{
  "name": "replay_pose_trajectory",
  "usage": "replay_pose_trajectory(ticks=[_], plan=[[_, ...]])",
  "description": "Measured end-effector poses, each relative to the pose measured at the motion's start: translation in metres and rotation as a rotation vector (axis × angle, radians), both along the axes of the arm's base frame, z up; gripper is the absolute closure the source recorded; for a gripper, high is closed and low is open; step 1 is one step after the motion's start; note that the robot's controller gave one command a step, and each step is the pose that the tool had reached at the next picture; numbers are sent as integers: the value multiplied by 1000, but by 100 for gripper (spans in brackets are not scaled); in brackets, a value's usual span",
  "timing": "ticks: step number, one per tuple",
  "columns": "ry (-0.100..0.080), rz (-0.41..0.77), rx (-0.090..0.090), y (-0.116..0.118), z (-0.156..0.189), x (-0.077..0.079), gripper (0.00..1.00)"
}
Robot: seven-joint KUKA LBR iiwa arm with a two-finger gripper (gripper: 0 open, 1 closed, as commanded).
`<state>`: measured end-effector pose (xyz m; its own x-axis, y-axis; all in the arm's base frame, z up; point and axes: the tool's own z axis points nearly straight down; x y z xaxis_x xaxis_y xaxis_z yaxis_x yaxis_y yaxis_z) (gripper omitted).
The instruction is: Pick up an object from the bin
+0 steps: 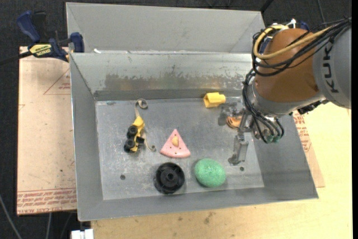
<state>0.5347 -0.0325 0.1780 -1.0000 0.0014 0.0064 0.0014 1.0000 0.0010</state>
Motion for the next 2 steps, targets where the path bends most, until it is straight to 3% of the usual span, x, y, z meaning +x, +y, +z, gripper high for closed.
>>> replay_pose_trajectory(ticks=[1, 2], plan=[[-7, 1, -1, 0, 4, 2, 0], [-14, 58, -2, 19, -38, 4, 0]])
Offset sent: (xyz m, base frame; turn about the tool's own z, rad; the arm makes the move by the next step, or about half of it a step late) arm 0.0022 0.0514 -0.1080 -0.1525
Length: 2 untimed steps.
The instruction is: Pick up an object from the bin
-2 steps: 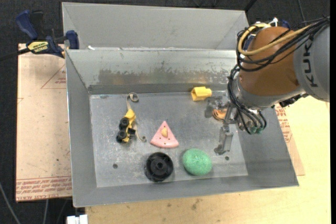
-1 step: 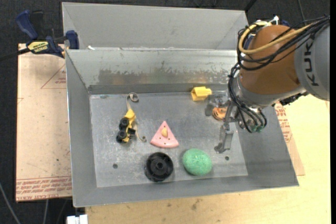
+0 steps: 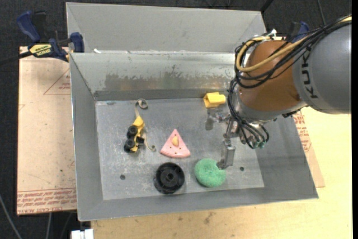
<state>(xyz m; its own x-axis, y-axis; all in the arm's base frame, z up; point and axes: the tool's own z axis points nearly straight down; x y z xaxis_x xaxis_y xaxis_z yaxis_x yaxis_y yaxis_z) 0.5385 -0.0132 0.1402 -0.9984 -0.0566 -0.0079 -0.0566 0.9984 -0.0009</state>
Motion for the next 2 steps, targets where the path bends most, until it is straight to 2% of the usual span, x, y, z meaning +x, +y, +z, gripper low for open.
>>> replay_pose_trajectory(ticks=[1, 2], plan=[[9, 138, 1, 25, -66, 0, 0], [-2, -7, 1, 21, -67, -25, 0]])
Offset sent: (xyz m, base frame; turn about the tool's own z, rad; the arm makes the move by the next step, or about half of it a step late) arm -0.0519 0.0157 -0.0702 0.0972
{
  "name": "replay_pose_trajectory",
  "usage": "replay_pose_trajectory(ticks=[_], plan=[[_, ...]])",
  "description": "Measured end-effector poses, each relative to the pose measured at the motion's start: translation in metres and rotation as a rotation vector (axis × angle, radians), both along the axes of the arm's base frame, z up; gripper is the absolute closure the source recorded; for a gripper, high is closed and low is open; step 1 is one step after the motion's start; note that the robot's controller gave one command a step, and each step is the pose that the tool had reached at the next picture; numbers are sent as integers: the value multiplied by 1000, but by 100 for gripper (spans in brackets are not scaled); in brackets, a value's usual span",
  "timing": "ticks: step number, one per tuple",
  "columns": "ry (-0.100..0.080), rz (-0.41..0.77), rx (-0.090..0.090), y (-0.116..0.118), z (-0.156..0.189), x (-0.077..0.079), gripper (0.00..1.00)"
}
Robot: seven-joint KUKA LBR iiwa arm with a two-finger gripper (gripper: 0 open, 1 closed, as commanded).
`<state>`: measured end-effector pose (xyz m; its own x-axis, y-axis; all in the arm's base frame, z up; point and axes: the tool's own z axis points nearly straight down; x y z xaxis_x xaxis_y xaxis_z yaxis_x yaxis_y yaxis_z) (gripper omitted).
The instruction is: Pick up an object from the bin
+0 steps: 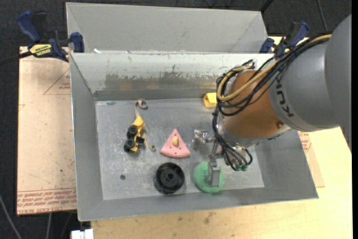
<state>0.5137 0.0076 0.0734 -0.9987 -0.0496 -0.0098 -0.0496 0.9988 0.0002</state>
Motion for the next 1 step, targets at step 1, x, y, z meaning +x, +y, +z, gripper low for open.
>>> replay_pose_trajectory(ticks=[1], plan=[[3, -25, -1, 23, -1, -9, 0]])
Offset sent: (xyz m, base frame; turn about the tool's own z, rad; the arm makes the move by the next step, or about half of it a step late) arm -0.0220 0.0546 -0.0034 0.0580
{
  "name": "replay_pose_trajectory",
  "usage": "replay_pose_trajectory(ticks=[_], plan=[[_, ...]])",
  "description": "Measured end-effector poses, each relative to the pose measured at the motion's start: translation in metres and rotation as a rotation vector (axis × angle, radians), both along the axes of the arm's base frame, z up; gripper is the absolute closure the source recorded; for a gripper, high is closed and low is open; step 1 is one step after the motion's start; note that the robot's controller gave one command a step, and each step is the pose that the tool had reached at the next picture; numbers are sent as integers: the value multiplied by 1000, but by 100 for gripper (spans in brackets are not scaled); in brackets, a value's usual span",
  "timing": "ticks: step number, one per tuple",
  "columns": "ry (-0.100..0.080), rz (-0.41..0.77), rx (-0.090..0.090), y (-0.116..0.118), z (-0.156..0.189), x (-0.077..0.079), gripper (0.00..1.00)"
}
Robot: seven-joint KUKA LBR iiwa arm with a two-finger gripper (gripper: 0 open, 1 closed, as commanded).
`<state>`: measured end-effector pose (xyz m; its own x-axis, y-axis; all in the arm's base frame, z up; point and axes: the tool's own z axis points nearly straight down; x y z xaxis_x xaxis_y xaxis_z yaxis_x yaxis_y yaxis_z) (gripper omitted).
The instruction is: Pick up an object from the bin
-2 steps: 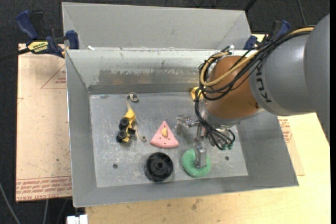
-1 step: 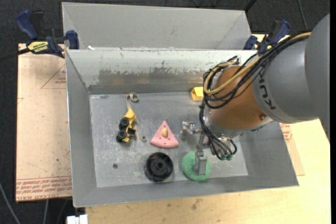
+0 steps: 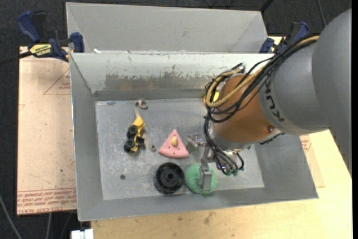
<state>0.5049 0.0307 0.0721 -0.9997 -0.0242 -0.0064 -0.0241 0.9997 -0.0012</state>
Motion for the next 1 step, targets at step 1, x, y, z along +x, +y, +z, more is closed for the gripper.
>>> replay_pose_trajectory(ticks=[1], plan=[[-2, 150, 0, 13, 0, -4, 0]])
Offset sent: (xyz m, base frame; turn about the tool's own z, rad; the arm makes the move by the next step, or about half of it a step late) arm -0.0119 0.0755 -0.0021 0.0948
